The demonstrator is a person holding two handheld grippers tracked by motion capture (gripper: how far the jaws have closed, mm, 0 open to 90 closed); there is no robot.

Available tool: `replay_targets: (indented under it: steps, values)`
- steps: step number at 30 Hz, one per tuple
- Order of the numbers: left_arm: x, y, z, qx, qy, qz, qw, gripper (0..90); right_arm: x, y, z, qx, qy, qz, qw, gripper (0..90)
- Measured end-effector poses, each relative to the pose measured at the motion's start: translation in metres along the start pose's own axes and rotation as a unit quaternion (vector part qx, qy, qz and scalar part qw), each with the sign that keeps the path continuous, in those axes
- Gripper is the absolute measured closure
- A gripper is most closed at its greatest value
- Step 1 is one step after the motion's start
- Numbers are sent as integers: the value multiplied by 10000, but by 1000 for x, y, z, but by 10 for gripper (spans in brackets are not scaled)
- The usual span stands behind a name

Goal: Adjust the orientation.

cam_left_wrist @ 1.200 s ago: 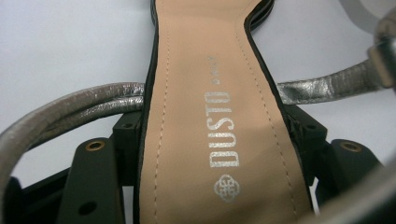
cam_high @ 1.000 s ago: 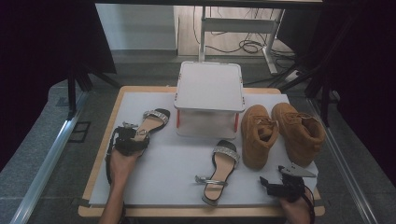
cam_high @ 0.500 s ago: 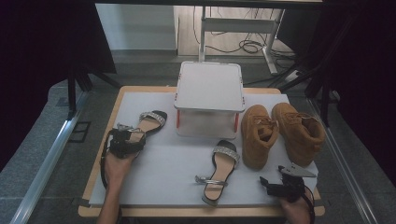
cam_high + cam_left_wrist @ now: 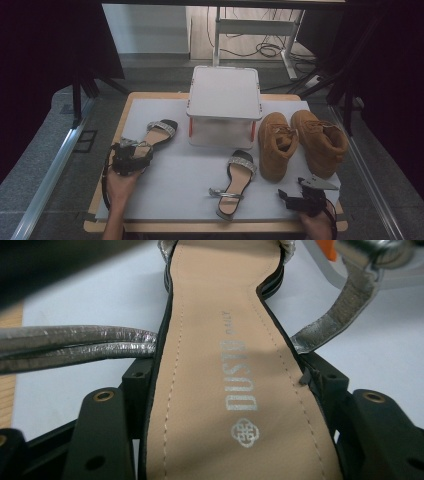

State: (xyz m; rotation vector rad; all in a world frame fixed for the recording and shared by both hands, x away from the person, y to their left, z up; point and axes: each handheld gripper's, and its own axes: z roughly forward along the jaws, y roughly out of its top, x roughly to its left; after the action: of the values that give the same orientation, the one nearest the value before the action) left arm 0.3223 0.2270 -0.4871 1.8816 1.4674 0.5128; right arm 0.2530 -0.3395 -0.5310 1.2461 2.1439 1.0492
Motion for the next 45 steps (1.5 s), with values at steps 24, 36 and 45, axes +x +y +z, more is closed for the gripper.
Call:
replay_targets:
  steps: [24, 36, 45]
  values:
    - [-24, -16, -35, -224, -593, 265, 9976, 391, 0, 0, 0, -1, -3, 2, 10000, 90]
    - [-48, -12, -34, -261, -834, 515, 9948, 390, 0, 0, 0, -2, -5, -1, 10000, 90]
    - [-66, -7, -23, -302, -967, 625, 9929, 390, 0, 0, 0, -3, -4, 0, 10000, 91]
